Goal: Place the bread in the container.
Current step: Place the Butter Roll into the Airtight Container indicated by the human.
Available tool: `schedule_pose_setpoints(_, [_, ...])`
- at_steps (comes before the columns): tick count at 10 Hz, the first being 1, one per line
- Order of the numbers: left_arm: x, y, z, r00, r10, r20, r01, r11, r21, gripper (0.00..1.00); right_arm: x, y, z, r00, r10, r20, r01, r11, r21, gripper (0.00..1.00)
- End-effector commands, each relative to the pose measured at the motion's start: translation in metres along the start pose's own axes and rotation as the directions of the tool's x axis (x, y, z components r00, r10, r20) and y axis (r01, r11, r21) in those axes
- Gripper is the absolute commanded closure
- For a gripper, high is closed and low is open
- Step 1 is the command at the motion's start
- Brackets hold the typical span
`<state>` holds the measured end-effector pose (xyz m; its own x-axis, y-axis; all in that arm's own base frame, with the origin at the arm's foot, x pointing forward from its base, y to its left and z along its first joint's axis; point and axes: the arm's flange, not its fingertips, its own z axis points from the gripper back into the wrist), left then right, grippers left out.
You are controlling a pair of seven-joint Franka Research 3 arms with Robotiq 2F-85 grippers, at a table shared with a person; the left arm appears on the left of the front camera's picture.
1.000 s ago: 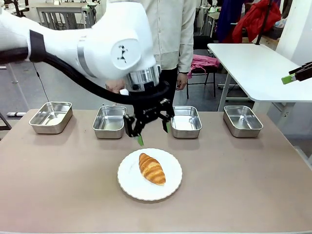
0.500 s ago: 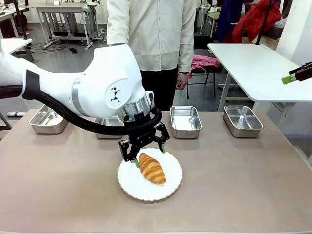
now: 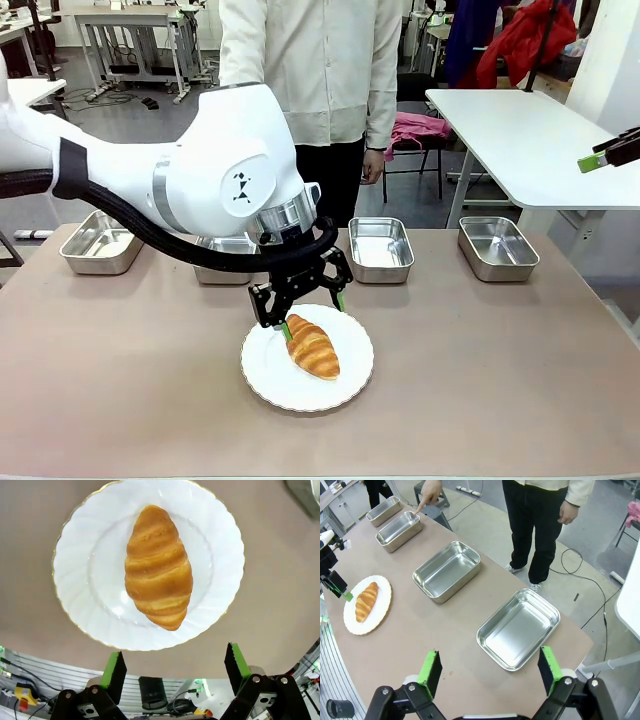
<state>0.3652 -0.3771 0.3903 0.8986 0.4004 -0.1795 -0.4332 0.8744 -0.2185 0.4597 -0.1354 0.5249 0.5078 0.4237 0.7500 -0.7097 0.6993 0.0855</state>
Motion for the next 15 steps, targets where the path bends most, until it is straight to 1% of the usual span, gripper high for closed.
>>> schedule_pose_setpoints(1, [0.001, 0.001, -0.018, 0.998, -0.059, 0.005, 0.059, 0.998, 0.019, 0.0, 0.002, -0.001, 0.0, 1.0, 0.003, 0.022, -0.003, 1.0, 0.006, 0.0])
schedule_pose_setpoints(2, [0.003, 0.0, -0.024, 0.997, -0.076, 0.014, 0.076, 0.997, 0.004, 0.0, 0.002, -0.001, 0.0, 1.0, 0.003, 0.022, -0.003, 1.0, 0.006, 0.0])
schedule_pose_setpoints(3, [0.003, 0.001, -0.03, 0.996, -0.084, 0.012, 0.084, 0.996, 0.015, 0.0, 0.002, -0.001, 0.0, 1.0, 0.003, 0.022, -0.003, 1.0, 0.006, 0.0])
schedule_pose_setpoints(5, [0.01, 0.007, -0.038, 0.998, -0.064, 0.001, 0.064, 0.998, 0.017, 0.0, 0.002, -0.001, 0.0, 1.0, 0.003, 0.022, -0.003, 1.0, 0.006, 0.0])
schedule_pose_setpoints(6, [0.015, 0.009, -0.046, 0.998, -0.059, 0.004, 0.059, 0.997, 0.049, 0.0, 0.002, -0.001, 0.0, 1.0, 0.003, 0.022, -0.003, 1.0, 0.006, 0.0])
schedule_pose_setpoints(8, [0.022, 0.011, -0.057, 0.997, -0.078, 0.017, 0.077, 0.995, 0.061, 0.0, 0.002, -0.001, 0.0, 1.0, 0.003, 0.022, -0.003, 1.0, 0.006, 0.0])
schedule_pose_setpoints(9, [0.028, 0.012, -0.061, 0.997, -0.081, 0.016, 0.08, 0.996, 0.048, 0.0, 0.002, -0.001, 0.0, 1.0, 0.003, 0.022, -0.003, 1.0, 0.006, 0.0])
schedule_pose_setpoints(12, [0.039, 0.014, -0.072, 0.994, -0.098, 0.049, 0.095, 0.994, 0.048, 0.0, 0.002, -0.001, 0.0, 1.0, 0.003, 0.022, -0.003, 1.0, 0.006, 0.0])
schedule_pose_setpoints(15, [0.043, 0.008, -0.08, 0.993, -0.11, 0.031, 0.108, 0.991, 0.078, 0.0, 0.002, -0.001, 0.0, 1.0, 0.003, 0.022, -0.003, 1.0, 0.006, 0.0])
